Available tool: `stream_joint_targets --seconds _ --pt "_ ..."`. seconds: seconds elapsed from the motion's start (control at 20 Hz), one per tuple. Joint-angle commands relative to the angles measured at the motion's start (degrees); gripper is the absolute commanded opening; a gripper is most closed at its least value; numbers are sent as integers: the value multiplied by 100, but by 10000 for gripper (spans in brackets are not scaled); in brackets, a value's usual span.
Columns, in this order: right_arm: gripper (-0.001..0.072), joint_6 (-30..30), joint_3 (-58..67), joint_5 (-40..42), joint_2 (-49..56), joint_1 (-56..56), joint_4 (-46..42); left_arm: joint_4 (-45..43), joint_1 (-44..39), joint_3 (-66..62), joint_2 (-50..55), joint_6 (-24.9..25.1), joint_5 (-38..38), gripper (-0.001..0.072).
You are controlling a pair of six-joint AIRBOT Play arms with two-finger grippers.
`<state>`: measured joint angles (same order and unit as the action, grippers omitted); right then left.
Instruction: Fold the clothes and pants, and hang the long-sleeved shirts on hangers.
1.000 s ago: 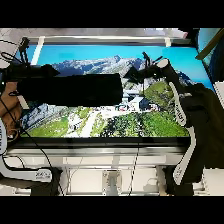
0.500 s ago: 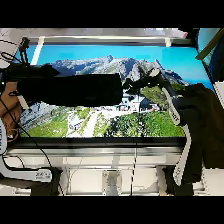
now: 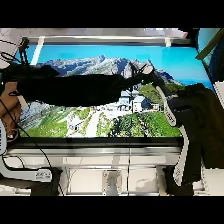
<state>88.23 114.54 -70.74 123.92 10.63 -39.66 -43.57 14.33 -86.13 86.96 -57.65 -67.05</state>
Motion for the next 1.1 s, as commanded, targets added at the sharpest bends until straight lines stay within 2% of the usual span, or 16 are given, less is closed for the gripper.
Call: stream_joint_targets --seconds 0.0,0.25,0.5,0.65,0.8,0.9,1.05 --pt "7 179 151 -1237 -420 -273 -953 -448 4 0 -101 -109 -315 17" --pt "6 208 -247 -2496 -1443 -741 -2131 -444 -264 0 -564 -111 -1075 17" --pt "6 76 -929 -2865 -2651 -1416 -2612 -448 -1425 2 -669 -109 -1202 17" --pt "6 72 -1130 -2817 -3292 -1810 -2581 -446 -2302 2 -452 -109 -608 17" --pt "6 74 -1123 -2103 -3574 -1834 -1727 -442 -3224 2 151 -133 334 17" --pt "7 74 -1123 -1488 -3517 -1574 -1373 -439 -3847 2 763 -369 1016 17" --pt "7 94 -1126 -938 -3342 -901 -1377 -439 -4489 2 1572 -678 1690 17"
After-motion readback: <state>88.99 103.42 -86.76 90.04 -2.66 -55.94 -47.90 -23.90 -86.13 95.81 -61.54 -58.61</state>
